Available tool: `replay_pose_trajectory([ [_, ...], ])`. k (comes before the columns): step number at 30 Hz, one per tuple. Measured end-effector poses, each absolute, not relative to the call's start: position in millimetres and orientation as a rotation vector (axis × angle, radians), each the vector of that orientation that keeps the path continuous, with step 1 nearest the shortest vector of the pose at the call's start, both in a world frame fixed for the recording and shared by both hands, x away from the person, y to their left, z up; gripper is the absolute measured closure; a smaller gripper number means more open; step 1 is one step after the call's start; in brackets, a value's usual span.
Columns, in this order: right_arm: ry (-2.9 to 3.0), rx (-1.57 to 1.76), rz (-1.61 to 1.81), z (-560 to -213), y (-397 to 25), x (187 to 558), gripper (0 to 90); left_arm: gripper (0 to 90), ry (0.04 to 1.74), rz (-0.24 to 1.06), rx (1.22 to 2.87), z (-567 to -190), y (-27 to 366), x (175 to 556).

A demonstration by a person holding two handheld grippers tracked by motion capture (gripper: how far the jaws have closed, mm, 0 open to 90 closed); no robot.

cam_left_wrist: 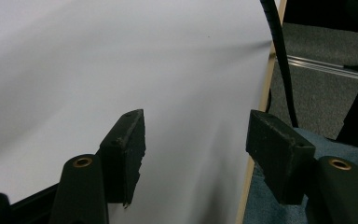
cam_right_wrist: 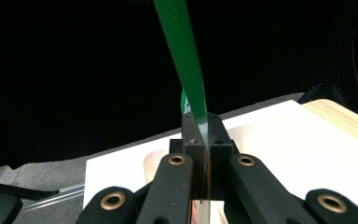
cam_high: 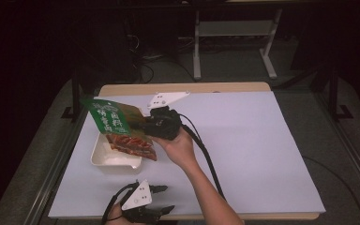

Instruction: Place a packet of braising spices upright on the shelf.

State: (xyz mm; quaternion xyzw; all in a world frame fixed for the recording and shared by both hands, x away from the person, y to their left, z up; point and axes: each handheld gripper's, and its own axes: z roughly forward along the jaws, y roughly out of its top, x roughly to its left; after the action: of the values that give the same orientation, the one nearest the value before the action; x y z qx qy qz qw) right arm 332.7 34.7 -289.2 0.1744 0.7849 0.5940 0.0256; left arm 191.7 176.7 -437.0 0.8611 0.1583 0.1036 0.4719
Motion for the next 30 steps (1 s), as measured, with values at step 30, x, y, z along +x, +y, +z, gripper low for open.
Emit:
replay_pose_trajectory([
  [30,2.434,0.631,1.925,-329.5,83.6,357.9,89.8,36.9,0.382,0.262,2.108,-436.9,177.4,191.9],
])
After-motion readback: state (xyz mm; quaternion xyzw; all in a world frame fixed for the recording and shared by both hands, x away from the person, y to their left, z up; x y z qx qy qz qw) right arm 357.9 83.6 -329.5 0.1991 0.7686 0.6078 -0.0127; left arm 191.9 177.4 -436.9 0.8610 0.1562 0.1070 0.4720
